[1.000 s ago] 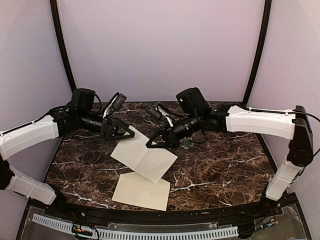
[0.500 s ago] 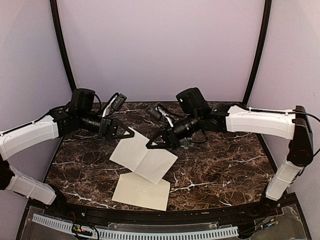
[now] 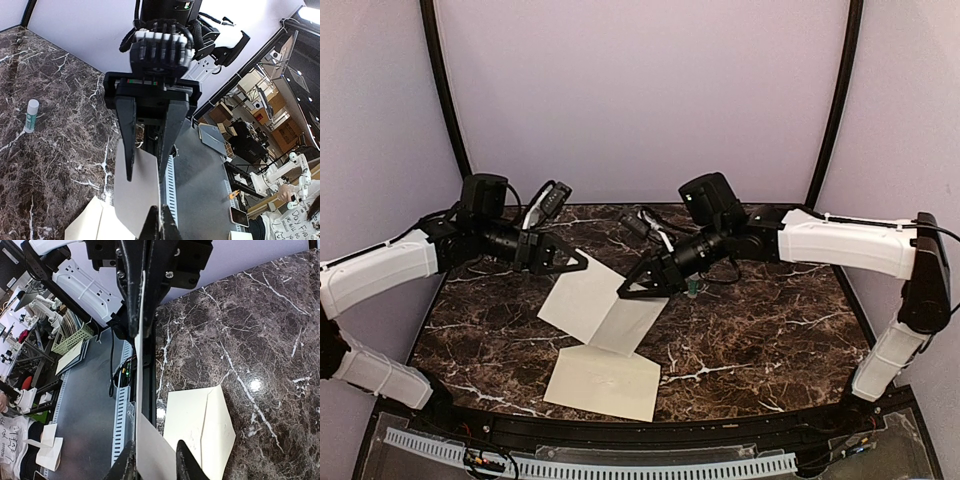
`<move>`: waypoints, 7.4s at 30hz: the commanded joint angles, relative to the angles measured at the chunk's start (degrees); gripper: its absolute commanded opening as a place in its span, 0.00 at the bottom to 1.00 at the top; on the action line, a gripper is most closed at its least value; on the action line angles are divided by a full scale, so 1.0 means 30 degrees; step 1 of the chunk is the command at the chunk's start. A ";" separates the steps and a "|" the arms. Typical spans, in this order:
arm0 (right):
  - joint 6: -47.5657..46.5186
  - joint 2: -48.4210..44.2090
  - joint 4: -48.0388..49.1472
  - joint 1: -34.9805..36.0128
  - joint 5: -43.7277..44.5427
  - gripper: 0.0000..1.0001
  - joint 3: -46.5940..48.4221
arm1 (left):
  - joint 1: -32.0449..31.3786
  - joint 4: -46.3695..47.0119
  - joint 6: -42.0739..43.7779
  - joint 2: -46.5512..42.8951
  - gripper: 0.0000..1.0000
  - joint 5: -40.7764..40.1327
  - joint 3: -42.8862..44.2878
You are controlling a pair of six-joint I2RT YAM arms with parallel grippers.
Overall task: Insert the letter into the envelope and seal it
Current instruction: Fold the letter.
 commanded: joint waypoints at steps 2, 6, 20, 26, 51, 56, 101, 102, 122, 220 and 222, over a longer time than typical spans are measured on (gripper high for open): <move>0.0128 -0.0994 0.0411 -0.0307 -0.0181 0.14 -0.0652 | 0.0653 0.0859 -0.0357 0.0005 0.00 0.1244 0.0766; 0.0242 -0.1286 0.0525 -0.0392 -0.0143 0.04 -0.0865 | 0.1115 0.0557 -0.0035 0.0061 0.00 0.1321 0.0760; 0.1713 -0.1832 0.2416 -0.0402 0.1577 0.00 -0.0927 | 0.1283 -0.1384 0.2087 -0.2822 0.87 -1.4014 0.1450; 0.3468 -0.1864 0.5047 -0.0216 0.3359 0.00 -0.1607 | 0.0542 -0.0830 0.2975 -0.3882 0.87 -0.9848 0.1197; 0.2783 -0.0217 0.5233 0.0301 0.4607 0.00 0.0262 | -0.3434 -0.3408 0.4759 -0.0128 0.37 -1.0053 0.1999; 0.2289 -0.0008 0.4379 0.0265 0.4090 0.00 0.0537 | -0.3433 -0.3638 0.4829 -0.0041 0.23 -0.9837 0.2095; 0.1042 -0.1926 0.2618 -0.0944 0.0016 0.00 -0.0277 | -0.3434 -0.3653 0.3553 0.0638 0.00 -0.4901 0.2697; 0.1049 -0.2027 0.2705 -0.0931 0.0094 0.00 -0.0353 | -0.3412 -0.3730 0.3628 0.0638 0.00 -0.5074 0.2676; 0.1201 -0.2863 0.2835 -0.1066 0.0391 0.08 -0.1178 | -0.3204 -0.4375 0.3470 -0.0553 0.00 -0.6239 0.1236; 0.5478 -0.9509 1.2263 -0.3695 0.8296 0.00 -0.9828 | -0.3006 0.3696 -0.0987 0.3630 0.80 -0.9536 -0.4549; 0.5371 -0.9927 1.2126 -0.3802 0.8307 0.00 -1.0045 | -0.3201 0.2548 -0.0316 0.4787 0.79 -0.9817 -0.3618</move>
